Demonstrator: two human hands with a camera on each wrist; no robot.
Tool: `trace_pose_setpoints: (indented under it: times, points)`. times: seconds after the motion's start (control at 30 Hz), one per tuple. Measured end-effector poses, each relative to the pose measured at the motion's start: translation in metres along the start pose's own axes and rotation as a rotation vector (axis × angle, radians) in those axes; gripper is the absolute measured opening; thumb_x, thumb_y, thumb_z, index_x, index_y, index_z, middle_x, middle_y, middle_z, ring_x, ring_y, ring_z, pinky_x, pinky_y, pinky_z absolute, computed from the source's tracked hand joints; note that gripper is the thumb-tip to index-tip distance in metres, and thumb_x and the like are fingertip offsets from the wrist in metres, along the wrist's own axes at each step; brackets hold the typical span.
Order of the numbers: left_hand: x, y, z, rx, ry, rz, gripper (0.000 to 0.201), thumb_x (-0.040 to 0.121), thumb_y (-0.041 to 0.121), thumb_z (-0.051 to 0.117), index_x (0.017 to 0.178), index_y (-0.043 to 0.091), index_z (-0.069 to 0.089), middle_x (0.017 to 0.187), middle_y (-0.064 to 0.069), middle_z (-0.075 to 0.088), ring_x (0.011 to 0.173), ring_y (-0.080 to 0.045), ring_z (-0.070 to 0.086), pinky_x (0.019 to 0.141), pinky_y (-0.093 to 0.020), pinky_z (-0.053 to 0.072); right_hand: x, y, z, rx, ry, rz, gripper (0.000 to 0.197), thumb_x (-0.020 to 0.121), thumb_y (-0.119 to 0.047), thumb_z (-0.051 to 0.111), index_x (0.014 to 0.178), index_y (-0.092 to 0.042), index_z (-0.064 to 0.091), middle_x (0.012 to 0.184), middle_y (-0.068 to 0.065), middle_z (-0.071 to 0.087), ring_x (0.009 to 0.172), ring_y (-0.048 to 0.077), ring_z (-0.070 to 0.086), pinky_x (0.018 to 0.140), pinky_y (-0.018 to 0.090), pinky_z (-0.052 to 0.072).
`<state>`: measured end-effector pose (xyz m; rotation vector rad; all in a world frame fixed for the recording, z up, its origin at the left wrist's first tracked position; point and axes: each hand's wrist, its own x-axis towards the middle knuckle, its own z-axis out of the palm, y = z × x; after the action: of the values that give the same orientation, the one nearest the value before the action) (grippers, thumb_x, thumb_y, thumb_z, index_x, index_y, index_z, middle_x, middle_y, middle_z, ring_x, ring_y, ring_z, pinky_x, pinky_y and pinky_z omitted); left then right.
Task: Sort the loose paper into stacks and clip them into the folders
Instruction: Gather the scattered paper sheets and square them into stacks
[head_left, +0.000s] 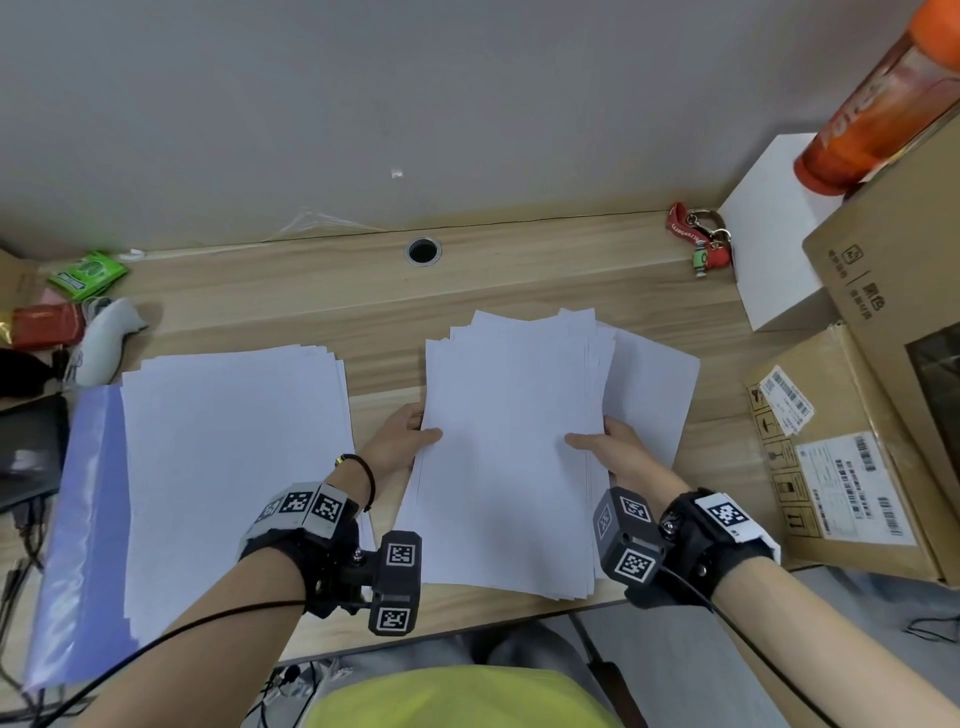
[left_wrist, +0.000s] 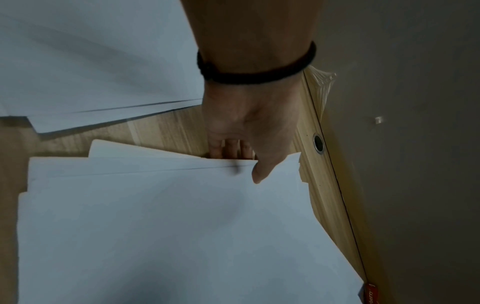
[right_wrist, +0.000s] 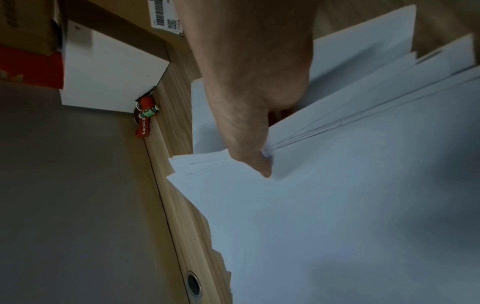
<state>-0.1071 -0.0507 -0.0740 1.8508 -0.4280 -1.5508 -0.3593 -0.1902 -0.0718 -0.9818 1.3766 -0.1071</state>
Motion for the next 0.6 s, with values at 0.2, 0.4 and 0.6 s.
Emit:
trace_pose_setpoints:
  times: [0.2, 0.4, 0.6]
  points:
    - [-0.008, -0.001, 0.008, 0.002, 0.009, 0.006, 0.049, 0.092, 0.013, 0.06, 0.137, 0.016, 0.043, 0.129, -0.003, 0.059, 0.11, -0.021, 0.063, 0.095, -0.039, 0.052, -0.008, 0.003, 0.011, -0.051, -0.037, -0.063, 0.044, 0.089, 0.004, 0.057, 0.13, -0.007, 0.049, 0.117, 0.006, 0.059, 0.101, 0.02, 0.055, 0.085, 0.028, 0.042]
    - [-0.023, 0.015, 0.003, -0.098, 0.119, 0.199, 0.047, 0.084, 0.02, 0.073, 0.125, 0.017, 0.051, 0.117, 0.005, 0.065, 0.1, -0.009, 0.065, 0.089, -0.029, 0.053, -0.029, -0.021, 0.004, 0.002, -0.099, -0.198, 0.032, 0.087, 0.001, 0.062, 0.119, -0.004, 0.058, 0.102, 0.004, 0.069, 0.096, 0.022, 0.066, 0.077, 0.027, 0.053]
    - [-0.059, 0.078, -0.004, -0.235, 0.121, 0.452, 0.025, 0.088, 0.026, 0.066, 0.114, 0.025, 0.062, 0.112, 0.01, 0.071, 0.104, -0.006, 0.067, 0.088, -0.023, 0.052, -0.072, -0.089, 0.002, 0.047, -0.125, -0.461, 0.022, 0.086, -0.004, 0.064, 0.106, -0.012, 0.063, 0.098, -0.001, 0.071, 0.086, 0.01, 0.07, 0.087, 0.033, 0.055]
